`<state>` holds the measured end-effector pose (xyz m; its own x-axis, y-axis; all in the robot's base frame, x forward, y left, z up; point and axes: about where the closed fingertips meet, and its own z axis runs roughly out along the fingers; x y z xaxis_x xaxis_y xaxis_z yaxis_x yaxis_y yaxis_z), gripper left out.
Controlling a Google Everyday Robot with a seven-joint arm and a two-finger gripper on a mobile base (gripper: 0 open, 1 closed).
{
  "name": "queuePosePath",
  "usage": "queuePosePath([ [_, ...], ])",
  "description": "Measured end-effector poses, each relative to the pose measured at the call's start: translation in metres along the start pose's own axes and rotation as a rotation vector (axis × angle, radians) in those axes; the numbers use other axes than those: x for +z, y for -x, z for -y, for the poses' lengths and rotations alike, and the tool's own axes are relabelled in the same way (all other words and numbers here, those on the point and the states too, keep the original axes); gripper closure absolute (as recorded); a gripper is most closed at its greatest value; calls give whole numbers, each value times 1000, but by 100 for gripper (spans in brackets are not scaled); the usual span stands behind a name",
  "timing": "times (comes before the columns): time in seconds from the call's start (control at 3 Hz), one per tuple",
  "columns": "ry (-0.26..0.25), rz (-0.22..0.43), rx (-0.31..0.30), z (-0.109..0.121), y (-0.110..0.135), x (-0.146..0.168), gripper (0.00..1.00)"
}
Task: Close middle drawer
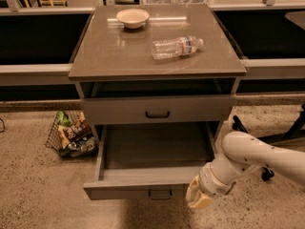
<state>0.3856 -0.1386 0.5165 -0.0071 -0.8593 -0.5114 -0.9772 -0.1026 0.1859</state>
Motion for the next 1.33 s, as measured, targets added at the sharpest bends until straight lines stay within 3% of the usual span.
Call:
queuePosePath([
  [0.33, 1, -1, 0, 0, 0, 1, 88],
  [0.67, -5, -42, 6, 11, -23, 20, 100],
  [1.33, -41, -148, 8, 50, -85, 60, 100],
])
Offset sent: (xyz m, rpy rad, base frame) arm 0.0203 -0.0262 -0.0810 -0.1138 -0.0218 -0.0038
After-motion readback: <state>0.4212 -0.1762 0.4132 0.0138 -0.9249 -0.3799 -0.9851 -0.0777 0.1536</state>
